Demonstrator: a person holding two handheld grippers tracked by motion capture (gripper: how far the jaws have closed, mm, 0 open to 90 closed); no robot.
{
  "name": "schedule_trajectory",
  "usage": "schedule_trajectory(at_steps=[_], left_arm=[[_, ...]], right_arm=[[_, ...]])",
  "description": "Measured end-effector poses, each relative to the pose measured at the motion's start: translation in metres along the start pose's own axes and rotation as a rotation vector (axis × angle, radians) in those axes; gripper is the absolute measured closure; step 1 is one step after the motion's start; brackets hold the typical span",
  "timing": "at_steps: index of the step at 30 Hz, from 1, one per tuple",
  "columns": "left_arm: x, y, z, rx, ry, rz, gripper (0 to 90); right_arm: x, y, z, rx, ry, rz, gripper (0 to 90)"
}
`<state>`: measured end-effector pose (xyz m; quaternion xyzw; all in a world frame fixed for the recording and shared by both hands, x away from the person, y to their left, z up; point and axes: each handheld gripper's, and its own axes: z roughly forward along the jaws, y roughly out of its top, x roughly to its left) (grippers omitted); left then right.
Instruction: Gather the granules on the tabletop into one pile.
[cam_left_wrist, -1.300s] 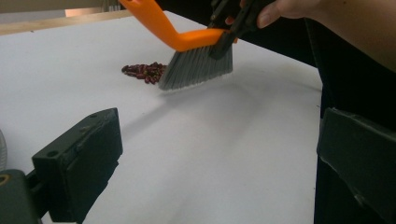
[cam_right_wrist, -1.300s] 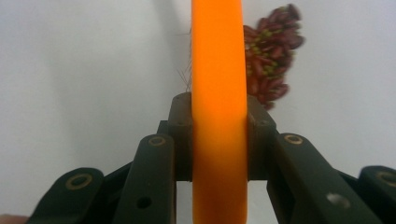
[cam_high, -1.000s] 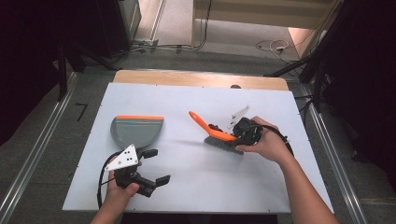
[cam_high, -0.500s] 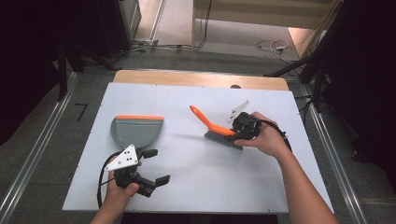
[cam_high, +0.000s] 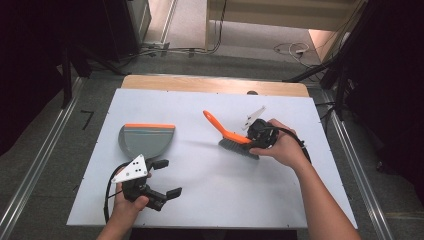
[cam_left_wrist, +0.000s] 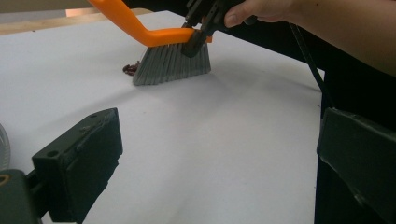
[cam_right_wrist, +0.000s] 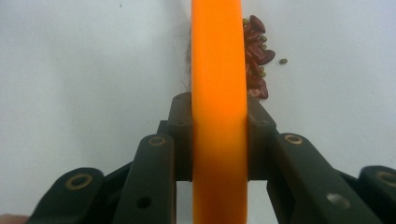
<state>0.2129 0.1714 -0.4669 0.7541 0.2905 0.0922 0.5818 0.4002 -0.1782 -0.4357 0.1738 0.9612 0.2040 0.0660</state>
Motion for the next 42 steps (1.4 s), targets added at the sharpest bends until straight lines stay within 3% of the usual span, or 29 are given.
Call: schedule_trajectory(at_steps=[7,13,22,26,29,35,42], left_arm=[[0.001,0.000,0.000,0.000,0.000,0.000,1.2],[0.000,0.000,0.000,0.002,0.002,0.000,1.2],[0.000,0.000,0.000,0.000,0.002,0.000,1.2],[0.000,0.000,0.000,0.000,0.001,0.001,1.2],[0.000,0.000,0.001,0.002,0.001,-0.001,1.2],[0.000,0.000,0.000,0.002,0.003,0.000,1.2],[0.001,0.000,-0.002,0.001,0.005,0.001,1.2]], right_arm=[[-0.003,0.000,-0.009,-0.043,0.007,0.008,68.4],[-0.007,-0.004,-0.024,-0.089,-0.006,0.060,68.4],[-0.017,-0.015,-0.028,-0.113,-0.116,0.254,68.4],[-0.017,-0.019,-0.021,-0.073,-0.217,0.316,68.4],[-0.016,-0.017,-0.013,-0.056,-0.257,0.316,68.4],[-0.015,-0.007,0.001,0.001,-0.274,0.211,68.4],[-0.010,-0.005,-0.001,0.021,-0.235,0.161,68.4]])
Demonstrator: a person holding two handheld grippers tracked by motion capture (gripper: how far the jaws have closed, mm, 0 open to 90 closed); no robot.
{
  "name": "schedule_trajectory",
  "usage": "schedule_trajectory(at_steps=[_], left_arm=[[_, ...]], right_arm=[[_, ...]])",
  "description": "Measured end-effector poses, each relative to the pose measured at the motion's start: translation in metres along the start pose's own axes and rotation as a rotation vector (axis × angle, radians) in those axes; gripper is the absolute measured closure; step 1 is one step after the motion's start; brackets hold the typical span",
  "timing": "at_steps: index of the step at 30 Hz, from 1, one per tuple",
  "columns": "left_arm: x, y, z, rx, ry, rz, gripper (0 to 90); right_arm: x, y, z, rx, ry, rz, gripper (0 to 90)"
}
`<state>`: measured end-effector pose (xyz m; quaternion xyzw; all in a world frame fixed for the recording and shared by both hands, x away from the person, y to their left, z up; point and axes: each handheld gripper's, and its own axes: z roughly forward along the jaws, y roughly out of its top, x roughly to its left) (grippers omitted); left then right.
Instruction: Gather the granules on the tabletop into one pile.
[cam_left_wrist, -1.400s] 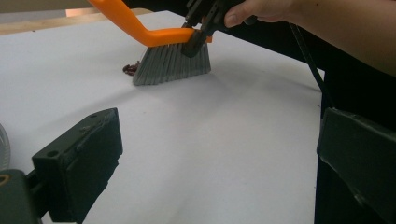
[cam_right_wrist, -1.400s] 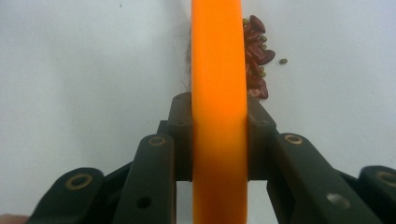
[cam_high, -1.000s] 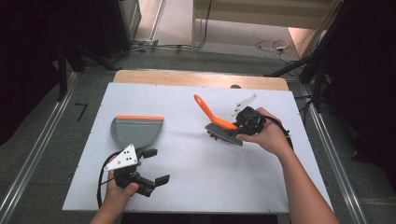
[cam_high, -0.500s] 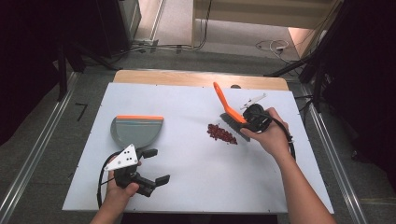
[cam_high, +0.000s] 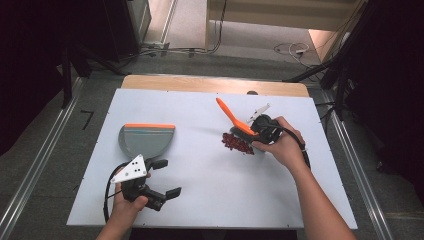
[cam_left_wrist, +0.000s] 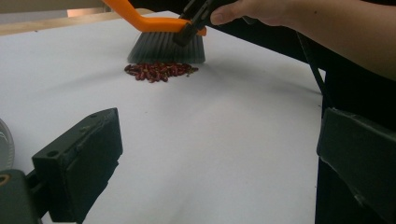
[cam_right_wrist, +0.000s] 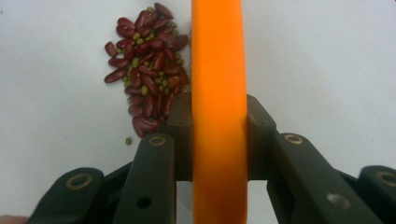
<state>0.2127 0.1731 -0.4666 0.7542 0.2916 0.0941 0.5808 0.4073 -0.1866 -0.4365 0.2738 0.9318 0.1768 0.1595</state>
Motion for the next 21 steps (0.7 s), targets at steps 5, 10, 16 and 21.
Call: schedule_trajectory(at_steps=[5,10,16,21], left_arm=[[-0.001,0.000,0.001,-0.001,-0.002,-0.001,1.2],[-0.001,0.000,0.001,-0.001,-0.002,-0.001,1.2],[-0.001,0.000,0.001,0.000,-0.003,0.000,1.2],[0.000,0.000,0.001,0.000,-0.001,0.001,1.2]], right_arm=[[0.002,-0.001,-0.004,-0.013,0.021,-0.008,68.4],[0.001,-0.001,-0.008,-0.035,0.022,0.003,68.4],[0.000,-0.002,-0.012,-0.048,0.010,0.013,68.4],[-0.001,-0.004,-0.018,-0.072,0.013,0.043,68.4]])
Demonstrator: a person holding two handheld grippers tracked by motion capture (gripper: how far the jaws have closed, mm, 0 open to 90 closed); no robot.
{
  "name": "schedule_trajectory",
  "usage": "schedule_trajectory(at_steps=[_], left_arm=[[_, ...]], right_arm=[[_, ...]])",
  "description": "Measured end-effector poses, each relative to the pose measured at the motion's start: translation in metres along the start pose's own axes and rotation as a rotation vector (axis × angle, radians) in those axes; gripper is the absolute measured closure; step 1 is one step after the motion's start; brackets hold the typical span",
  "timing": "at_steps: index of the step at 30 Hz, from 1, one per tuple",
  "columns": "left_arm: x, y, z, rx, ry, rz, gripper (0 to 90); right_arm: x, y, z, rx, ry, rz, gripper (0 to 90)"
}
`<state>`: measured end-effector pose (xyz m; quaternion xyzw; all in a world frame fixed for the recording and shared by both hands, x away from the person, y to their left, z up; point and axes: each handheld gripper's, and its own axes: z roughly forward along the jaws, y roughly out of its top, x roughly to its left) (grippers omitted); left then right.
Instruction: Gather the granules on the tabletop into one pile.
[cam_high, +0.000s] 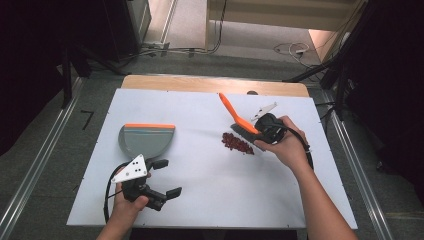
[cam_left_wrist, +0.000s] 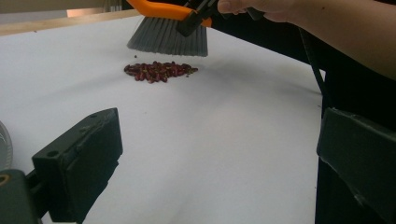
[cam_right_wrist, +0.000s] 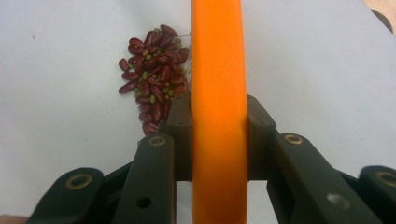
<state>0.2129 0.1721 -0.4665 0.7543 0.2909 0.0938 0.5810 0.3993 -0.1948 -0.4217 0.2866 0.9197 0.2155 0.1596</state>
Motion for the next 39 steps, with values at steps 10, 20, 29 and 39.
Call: schedule_trajectory(at_steps=[10,20,29,39], left_arm=[[0.000,0.000,0.001,0.000,0.000,-0.001,1.2],[0.000,0.000,0.001,-0.002,0.002,-0.001,1.2],[0.000,0.000,0.002,0.000,0.001,-0.001,1.2],[0.001,-0.001,-0.001,-0.004,0.004,-0.003,1.2]], right_arm=[[-0.002,-0.006,-0.015,-0.065,0.015,0.057,68.4],[-0.002,-0.022,-0.020,-0.110,0.026,0.138,68.4],[-0.008,-0.001,0.003,0.019,-0.115,0.058,68.4],[-0.003,0.010,0.025,0.087,-0.105,-0.096,68.4]])
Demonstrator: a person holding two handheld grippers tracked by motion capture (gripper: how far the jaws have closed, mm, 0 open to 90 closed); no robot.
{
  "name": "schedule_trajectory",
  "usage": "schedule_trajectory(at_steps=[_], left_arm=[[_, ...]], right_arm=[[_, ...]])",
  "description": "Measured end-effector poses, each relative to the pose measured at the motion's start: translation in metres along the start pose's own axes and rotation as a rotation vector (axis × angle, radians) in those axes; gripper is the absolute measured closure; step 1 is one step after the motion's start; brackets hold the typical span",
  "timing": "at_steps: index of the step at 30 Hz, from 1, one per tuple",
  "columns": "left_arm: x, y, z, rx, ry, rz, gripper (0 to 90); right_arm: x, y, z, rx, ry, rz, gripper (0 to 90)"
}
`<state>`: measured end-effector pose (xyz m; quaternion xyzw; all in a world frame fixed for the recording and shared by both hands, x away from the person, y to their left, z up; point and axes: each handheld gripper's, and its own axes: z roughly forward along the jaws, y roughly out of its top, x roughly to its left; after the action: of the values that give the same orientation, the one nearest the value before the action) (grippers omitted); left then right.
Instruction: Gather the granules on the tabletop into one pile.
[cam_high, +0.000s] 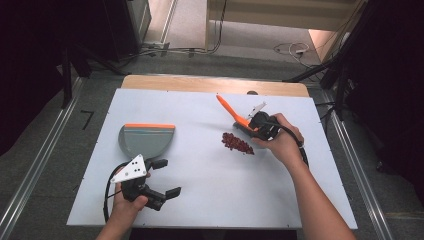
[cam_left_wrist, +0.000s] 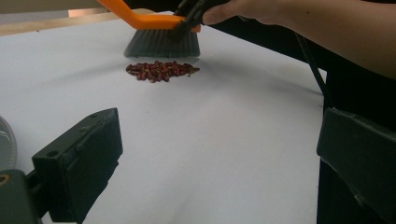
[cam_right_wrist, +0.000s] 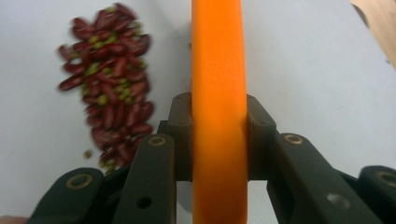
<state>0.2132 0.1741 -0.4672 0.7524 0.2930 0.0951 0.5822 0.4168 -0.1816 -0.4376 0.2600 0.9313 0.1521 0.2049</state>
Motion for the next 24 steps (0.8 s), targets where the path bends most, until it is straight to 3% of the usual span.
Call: schedule_trajectory(at_steps=[1,5,13,19,24], left_arm=[[0.000,0.000,0.000,0.001,0.001,0.000,1.2],[0.000,0.000,0.001,-0.001,-0.003,-0.001,1.2],[-0.002,0.001,0.003,0.003,-0.003,0.001,1.2],[-0.001,0.001,0.002,0.004,0.001,0.002,1.2],[-0.001,0.001,0.002,0.001,0.000,0.003,1.2]], right_arm=[[0.002,-0.001,-0.002,-0.002,0.012,-0.025,68.4],[0.006,-0.008,-0.015,-0.010,0.041,-0.040,68.4],[0.005,-0.025,-0.034,-0.072,0.053,0.011,68.4],[0.009,-0.037,-0.041,-0.127,0.087,0.095,68.4],[0.015,-0.048,-0.047,-0.166,0.110,0.135,68.4]])
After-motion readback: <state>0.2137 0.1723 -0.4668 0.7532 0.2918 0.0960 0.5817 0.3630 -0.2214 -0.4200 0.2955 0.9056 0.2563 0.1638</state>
